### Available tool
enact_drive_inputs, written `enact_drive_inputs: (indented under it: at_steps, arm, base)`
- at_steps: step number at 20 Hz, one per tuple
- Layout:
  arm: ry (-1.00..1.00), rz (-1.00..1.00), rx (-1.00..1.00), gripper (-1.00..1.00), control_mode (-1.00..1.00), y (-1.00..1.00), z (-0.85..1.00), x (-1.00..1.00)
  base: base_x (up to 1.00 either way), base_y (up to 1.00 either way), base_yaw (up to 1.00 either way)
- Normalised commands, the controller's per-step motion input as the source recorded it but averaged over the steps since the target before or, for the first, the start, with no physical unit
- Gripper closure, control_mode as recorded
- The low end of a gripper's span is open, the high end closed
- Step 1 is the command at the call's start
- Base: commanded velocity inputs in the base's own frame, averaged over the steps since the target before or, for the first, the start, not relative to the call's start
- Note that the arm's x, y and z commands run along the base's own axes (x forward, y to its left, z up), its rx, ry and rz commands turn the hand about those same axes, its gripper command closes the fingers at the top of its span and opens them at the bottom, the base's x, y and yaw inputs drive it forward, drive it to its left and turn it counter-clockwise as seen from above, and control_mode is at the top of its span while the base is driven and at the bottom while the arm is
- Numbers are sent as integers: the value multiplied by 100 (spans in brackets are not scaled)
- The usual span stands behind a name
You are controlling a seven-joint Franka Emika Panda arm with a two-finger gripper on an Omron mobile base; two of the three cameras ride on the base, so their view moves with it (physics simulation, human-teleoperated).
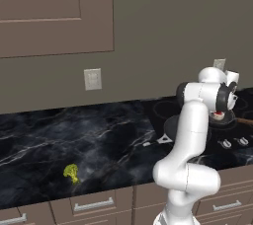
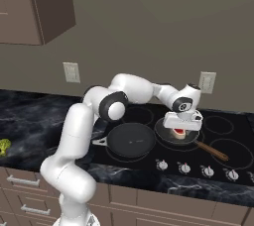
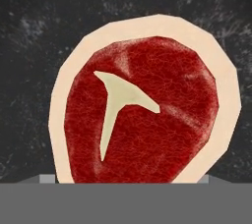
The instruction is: Place both pans onto different burners. Then place the broccoli and the steak on different pans.
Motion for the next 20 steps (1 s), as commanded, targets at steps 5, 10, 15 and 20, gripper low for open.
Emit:
enact_drive_inputs:
  at_steps: [5,10,15,20]
  arm:
    - [0,0,0,-100,-100,0,0,0]
    - [0,0,0,-100,-100,0,0,0]
    - [-9,0,0,-100,-100,0,4,-11]
    - [-16,0,0,-100,-100,0,16,-31]
  base:
    - [0,0,0]
    - [0,0,0]
    - [0,0,0]
    - [0,0,0]
